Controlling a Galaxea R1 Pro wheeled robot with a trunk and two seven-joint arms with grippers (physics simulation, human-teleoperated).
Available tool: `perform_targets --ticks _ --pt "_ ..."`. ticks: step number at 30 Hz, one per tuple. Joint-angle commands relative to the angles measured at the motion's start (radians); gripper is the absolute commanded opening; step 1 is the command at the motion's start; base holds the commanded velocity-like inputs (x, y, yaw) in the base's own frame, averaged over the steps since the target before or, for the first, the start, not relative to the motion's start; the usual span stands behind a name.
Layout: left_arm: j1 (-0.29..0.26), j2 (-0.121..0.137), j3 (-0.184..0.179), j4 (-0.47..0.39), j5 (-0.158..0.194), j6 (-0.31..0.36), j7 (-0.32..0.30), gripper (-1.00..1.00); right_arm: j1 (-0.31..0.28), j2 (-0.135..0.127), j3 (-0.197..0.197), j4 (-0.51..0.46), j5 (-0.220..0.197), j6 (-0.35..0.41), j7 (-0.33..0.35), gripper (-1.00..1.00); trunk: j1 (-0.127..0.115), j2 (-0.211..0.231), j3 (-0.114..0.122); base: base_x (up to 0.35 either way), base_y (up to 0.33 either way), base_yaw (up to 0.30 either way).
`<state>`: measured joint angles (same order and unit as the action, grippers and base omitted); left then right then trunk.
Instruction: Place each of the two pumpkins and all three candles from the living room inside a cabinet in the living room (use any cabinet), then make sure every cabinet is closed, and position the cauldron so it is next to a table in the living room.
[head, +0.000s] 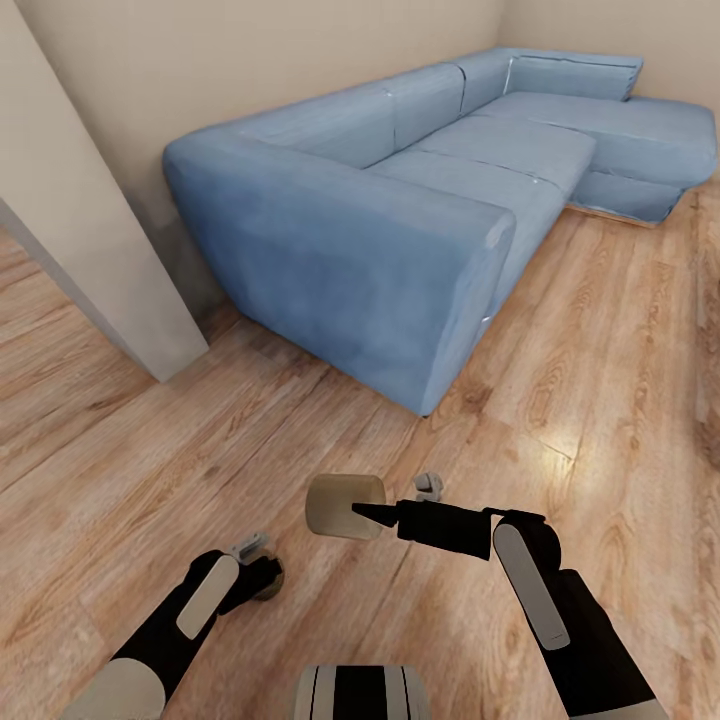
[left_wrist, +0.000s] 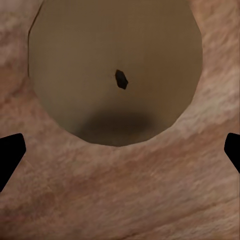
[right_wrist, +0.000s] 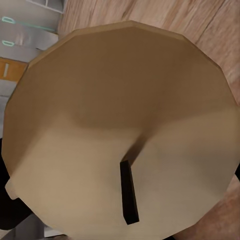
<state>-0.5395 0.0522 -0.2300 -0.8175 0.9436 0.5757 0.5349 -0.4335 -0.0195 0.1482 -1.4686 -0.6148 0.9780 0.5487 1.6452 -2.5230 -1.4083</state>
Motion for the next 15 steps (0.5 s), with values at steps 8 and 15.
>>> perform_targets --ticks 8,15 --pt "-0.039 0.003 -0.005 -0.002 0.011 -0.015 0.012 1.00 -0.001 0.000 0.001 0.001 0.002 -0.002 0.005 -1.00 0.000 0.000 -0.001 0.000 0.000 0.000" --pt "-0.045 -0.001 -0.006 -0.002 0.006 -0.112 0.010 1.00 -0.001 -0.002 0.001 0.002 0.001 -0.004 0.005 -1.00 0.000 0.000 -0.001 0.000 0.000 0.000"
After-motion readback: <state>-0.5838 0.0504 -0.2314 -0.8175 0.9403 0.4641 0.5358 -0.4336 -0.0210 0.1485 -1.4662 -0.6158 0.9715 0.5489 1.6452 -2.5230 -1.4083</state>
